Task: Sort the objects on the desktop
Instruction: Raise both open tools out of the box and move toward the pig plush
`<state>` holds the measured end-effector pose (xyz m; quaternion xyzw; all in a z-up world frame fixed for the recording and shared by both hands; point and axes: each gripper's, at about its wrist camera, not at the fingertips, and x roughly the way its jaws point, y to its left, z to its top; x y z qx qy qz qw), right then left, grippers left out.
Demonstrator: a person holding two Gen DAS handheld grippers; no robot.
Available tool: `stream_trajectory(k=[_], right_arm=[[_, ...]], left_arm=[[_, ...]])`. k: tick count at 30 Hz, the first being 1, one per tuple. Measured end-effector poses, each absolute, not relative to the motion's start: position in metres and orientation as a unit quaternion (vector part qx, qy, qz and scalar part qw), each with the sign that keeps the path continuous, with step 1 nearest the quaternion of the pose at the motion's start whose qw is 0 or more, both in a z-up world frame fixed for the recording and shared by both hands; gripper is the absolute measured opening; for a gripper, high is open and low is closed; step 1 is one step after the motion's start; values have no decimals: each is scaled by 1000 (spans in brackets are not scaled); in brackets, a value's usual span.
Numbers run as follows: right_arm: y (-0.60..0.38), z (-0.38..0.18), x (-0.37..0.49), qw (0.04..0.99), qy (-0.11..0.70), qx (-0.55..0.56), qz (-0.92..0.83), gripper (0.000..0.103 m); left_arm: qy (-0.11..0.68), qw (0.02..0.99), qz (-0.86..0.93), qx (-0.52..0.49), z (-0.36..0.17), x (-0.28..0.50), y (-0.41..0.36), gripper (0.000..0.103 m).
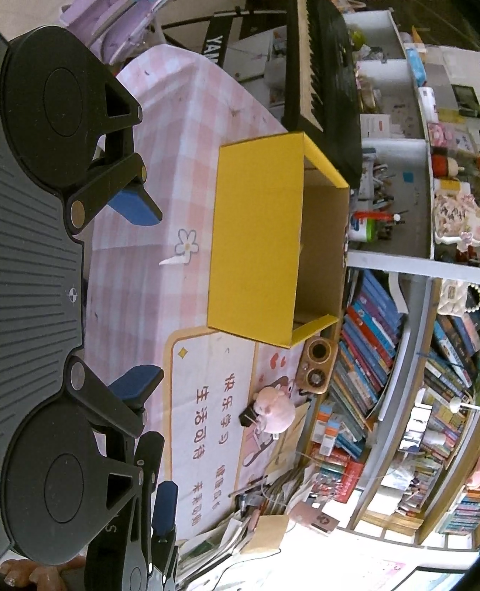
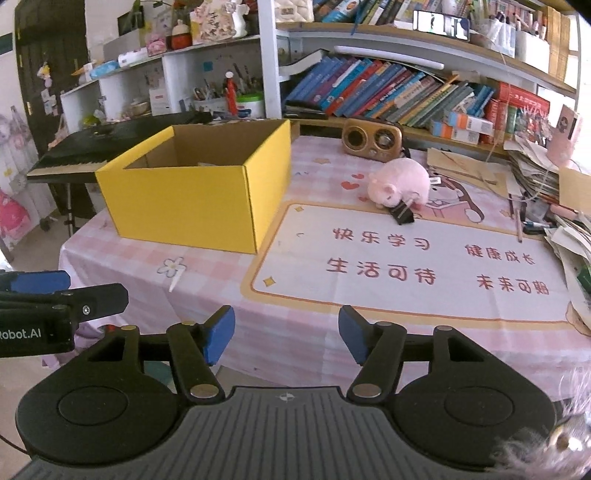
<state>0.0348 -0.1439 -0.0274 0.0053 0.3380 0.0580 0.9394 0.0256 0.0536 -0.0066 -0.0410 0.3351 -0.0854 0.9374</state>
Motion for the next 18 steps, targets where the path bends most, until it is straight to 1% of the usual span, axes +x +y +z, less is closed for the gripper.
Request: stream_trajectory(k=[6, 7, 8, 9, 18], right_arm=[[-155, -31, 34, 939, 342, 10, 39, 67], [-157, -31, 34, 939, 343, 12, 37, 69], [-160, -32, 34, 938, 344, 12, 33, 72], [-163, -32, 34, 938, 344, 13, 29, 72], [-193, -35, 41, 936, 352, 20, -6, 79]], left_arm=[[341, 934, -100, -30, -8, 32, 40, 86], [342, 934, -103, -28, -8, 34, 37, 89], [342, 933, -105, -27, -8, 35, 34, 91], [341, 934, -108, -25, -8, 37, 31, 91], [350, 926, -138, -15, -12, 56, 1, 92]])
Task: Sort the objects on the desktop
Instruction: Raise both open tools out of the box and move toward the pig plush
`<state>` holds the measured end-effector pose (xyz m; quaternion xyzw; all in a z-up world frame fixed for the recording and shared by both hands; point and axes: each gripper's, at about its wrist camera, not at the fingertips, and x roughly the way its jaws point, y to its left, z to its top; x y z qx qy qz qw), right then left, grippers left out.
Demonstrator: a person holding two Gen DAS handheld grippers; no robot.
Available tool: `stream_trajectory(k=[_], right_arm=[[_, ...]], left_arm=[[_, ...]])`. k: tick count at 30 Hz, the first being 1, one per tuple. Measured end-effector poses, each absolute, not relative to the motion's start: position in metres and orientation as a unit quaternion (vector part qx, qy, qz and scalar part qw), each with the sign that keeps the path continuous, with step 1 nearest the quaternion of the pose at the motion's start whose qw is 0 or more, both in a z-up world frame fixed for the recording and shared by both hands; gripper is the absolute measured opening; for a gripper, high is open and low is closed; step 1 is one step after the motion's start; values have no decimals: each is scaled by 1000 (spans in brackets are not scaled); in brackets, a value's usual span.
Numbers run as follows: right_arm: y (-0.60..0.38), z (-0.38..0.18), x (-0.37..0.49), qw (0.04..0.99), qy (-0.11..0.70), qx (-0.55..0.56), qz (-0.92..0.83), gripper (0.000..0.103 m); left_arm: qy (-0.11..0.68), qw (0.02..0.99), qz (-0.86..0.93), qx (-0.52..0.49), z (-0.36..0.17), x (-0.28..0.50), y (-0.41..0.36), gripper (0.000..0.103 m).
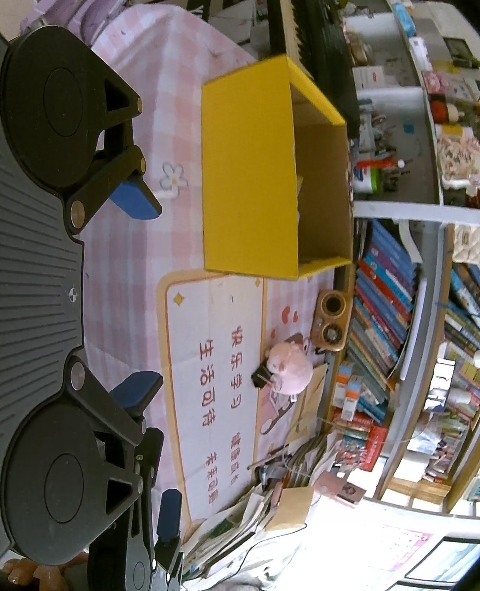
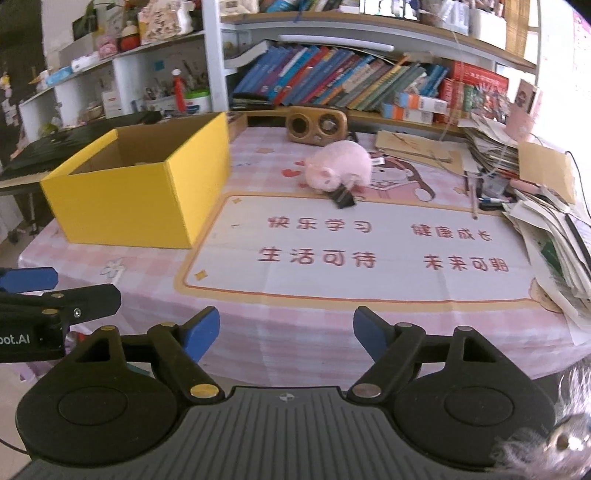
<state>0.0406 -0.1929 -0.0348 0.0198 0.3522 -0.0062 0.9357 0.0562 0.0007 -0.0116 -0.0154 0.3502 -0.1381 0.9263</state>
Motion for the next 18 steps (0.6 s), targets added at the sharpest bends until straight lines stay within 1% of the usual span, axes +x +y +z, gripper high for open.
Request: stream_trajectory(k=[18], right_arm=[[-246, -41, 64, 928, 369, 34, -44, 81]], left_arm=[[366, 914, -178, -3, -20, 94, -52, 92]])
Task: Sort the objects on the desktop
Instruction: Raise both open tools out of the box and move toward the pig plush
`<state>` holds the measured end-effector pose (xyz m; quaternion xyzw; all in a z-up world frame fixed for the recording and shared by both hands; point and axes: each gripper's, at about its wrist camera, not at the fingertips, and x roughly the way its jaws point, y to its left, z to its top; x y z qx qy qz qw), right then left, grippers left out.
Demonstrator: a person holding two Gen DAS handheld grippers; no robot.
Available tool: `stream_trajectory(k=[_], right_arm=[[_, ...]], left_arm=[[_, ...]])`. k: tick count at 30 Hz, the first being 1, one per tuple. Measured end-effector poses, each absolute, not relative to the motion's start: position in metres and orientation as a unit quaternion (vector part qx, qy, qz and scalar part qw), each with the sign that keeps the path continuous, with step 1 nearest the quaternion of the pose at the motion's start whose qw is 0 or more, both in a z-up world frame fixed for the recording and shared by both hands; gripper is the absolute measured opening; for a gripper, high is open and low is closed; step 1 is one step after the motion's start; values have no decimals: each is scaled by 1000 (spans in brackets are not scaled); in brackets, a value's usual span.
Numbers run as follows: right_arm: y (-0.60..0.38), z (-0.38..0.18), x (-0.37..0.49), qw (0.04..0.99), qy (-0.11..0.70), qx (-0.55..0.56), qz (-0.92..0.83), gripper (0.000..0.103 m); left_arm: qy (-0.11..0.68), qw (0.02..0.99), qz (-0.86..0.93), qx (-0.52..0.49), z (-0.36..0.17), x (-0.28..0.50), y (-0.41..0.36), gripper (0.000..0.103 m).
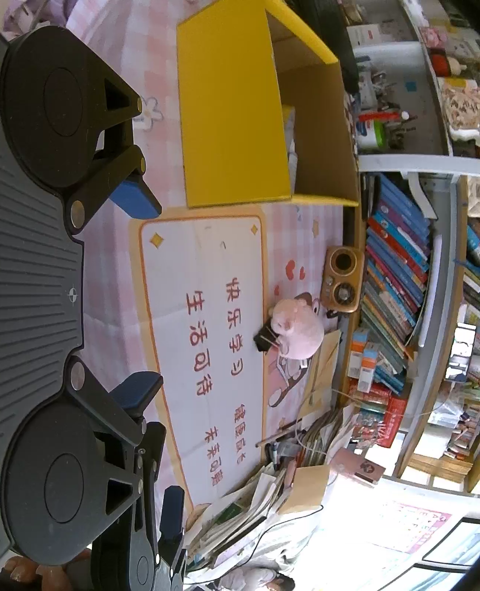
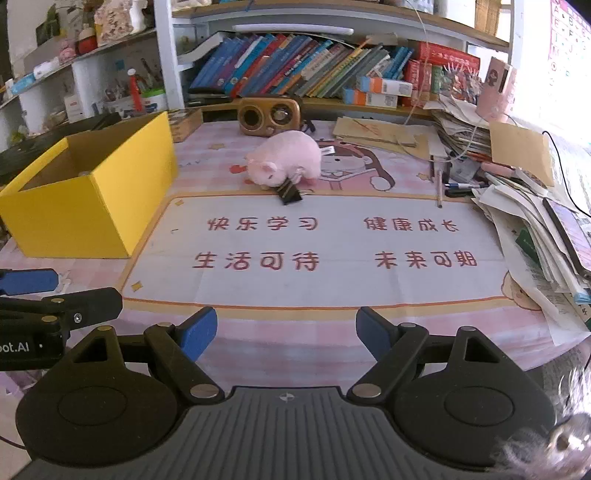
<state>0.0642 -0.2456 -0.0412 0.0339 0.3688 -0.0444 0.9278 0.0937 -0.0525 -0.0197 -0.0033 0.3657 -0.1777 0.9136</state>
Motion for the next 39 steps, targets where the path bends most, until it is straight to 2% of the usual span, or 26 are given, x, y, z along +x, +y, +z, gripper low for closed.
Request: stream_trajectory(k=[25, 39], right_arm=[[-329, -42, 129, 924, 381, 30, -26, 82], [-369, -41, 173, 927, 373, 34, 22, 82]], left_arm=[[374, 915, -149, -17, -23, 153, -128, 92], [345, 932, -106, -19, -7, 198, -149, 92]])
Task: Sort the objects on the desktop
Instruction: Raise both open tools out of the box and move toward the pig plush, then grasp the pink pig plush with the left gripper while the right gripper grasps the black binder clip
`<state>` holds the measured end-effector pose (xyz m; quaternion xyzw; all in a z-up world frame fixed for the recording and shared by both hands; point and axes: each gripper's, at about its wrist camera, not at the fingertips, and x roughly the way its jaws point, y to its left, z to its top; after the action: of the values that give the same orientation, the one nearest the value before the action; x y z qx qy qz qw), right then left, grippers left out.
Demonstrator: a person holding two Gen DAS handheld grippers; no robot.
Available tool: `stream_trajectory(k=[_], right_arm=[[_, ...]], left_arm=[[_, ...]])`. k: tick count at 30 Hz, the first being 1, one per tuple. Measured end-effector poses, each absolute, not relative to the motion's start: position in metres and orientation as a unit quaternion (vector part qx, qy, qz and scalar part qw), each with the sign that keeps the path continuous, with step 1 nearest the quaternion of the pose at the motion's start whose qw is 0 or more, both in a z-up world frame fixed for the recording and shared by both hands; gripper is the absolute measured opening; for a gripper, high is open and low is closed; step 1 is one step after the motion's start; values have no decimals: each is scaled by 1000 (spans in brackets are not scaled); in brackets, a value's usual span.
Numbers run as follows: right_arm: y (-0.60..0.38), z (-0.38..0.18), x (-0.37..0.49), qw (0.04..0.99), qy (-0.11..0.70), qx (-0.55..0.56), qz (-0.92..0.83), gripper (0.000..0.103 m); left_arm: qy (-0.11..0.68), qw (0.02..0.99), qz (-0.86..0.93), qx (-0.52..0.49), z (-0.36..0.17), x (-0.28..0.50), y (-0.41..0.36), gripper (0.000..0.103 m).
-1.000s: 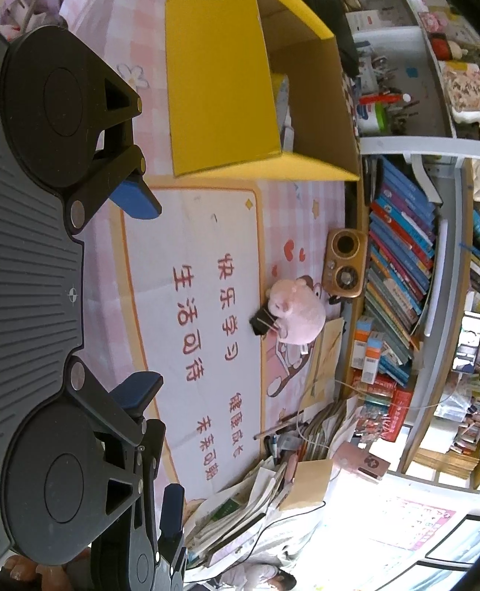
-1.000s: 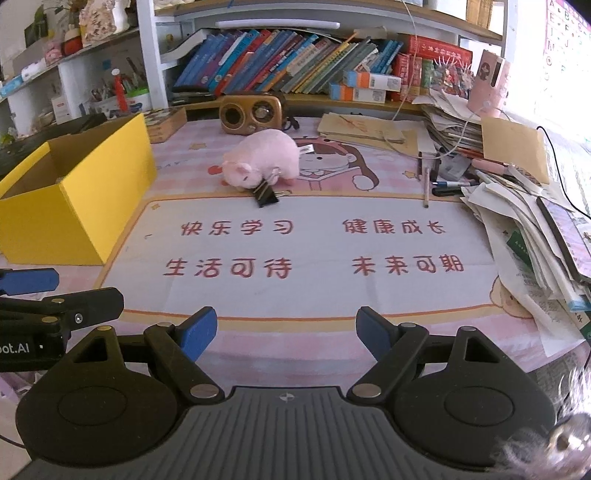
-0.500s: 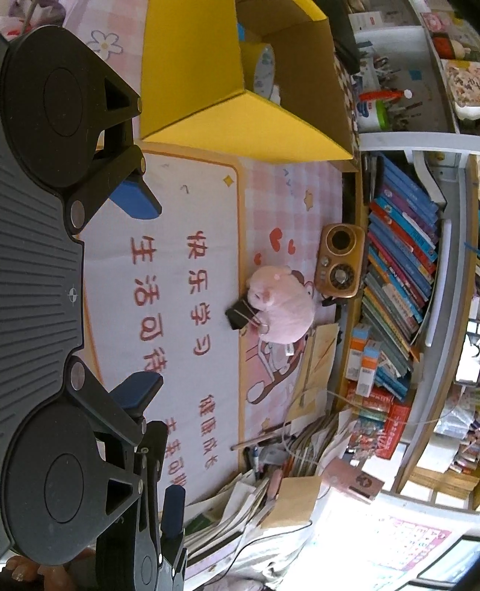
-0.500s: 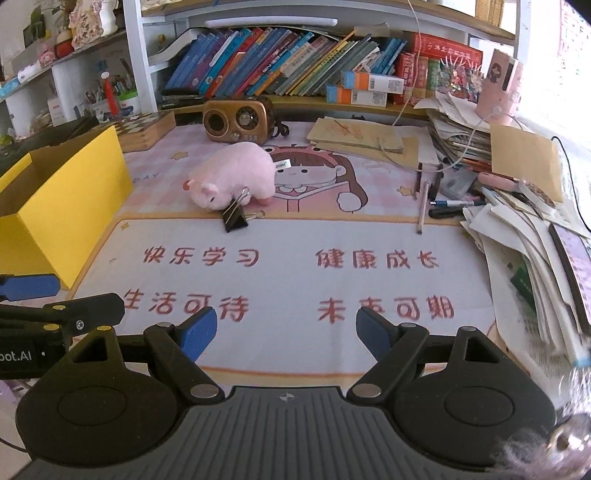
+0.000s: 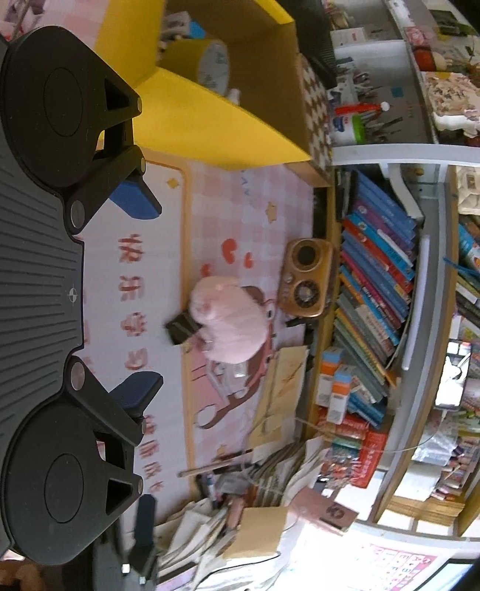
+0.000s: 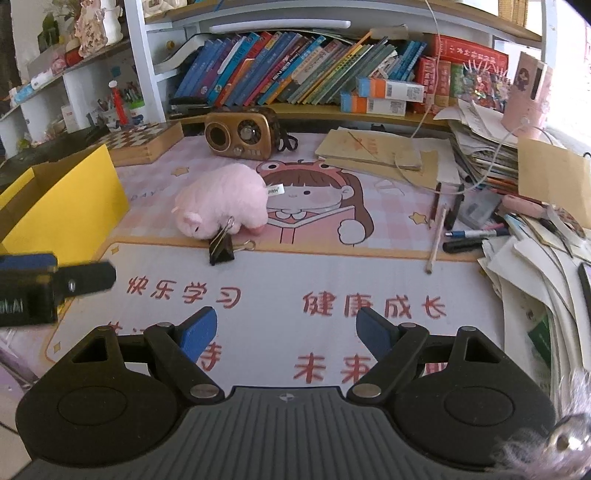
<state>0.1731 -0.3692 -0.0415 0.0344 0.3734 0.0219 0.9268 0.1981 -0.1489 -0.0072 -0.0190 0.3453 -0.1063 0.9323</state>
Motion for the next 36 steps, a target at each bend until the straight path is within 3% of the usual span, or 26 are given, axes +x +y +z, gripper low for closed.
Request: stream_trajectory(k=[33, 36], right_arm=[[-365, -67, 268, 915, 386, 15, 122, 82], [-366, -68, 271, 914, 386, 18, 122, 82]], left_arm=[[371, 914, -165, -6, -50, 361, -193, 91], [375, 909, -181, -24, -55, 366, -196, 85]])
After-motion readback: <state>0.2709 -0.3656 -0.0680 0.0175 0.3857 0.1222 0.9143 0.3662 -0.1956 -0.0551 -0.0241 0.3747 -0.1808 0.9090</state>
